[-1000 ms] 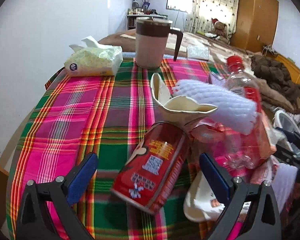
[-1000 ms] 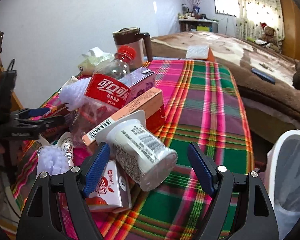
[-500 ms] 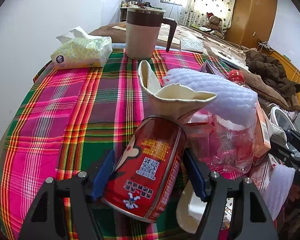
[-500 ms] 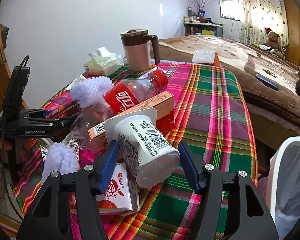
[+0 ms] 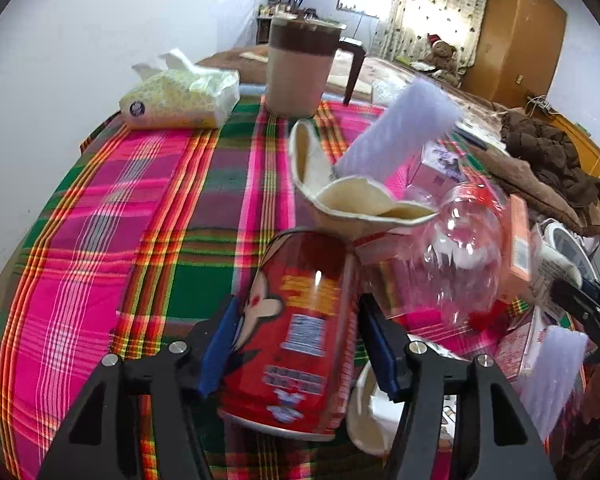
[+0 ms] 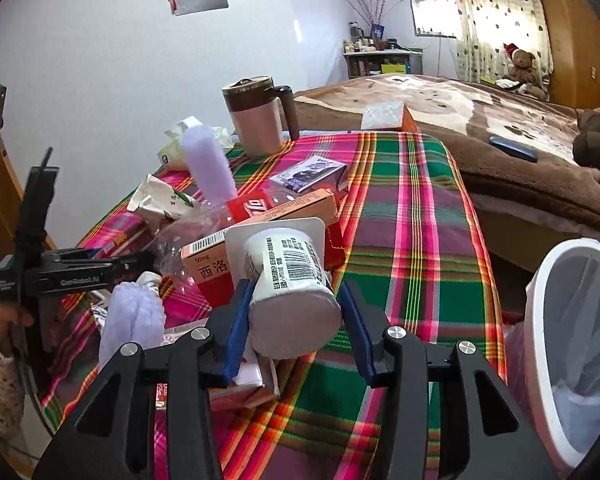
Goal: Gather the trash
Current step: 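Grasp the red can with the left tool while the right tool grasps the white yogurt cup, then carry the red can and yogurt cup over the white wastebasket with both tools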
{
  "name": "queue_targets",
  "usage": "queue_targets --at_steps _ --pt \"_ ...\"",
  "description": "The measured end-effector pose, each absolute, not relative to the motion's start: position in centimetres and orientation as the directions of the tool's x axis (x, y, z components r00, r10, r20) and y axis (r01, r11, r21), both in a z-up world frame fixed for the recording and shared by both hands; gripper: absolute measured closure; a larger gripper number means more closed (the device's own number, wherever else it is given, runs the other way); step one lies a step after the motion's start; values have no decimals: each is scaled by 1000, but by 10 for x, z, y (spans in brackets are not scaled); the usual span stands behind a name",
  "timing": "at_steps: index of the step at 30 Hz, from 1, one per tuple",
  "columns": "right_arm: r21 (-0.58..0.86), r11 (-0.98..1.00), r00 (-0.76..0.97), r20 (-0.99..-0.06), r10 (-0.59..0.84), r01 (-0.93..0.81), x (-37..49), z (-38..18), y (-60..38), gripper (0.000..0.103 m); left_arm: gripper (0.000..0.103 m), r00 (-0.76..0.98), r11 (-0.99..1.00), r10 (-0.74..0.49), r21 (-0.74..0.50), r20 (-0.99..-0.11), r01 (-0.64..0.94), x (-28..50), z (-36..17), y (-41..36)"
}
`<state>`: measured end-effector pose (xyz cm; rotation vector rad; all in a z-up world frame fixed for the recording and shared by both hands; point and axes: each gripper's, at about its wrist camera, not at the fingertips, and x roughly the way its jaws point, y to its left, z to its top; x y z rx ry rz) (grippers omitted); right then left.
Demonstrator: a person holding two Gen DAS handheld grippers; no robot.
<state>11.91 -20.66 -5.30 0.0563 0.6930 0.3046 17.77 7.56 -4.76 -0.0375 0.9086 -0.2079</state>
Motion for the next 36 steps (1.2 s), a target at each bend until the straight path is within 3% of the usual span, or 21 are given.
queue_targets --at_steps 5,18,36 --pt "172 957 752 -592 290 -234 113 -49 -213 57 46 606 983 -177 -111 -776 146 176 -50 76" --pt "191 967 823 -512 247 -171 98 -32 -222 57 47 698 984 -176 -136 -694 113 141 -15 83" --pt "191 979 905 -402 139 -65 70 -9 -264 57 47 753 950 -305 -135 -583 281 101 36 3"
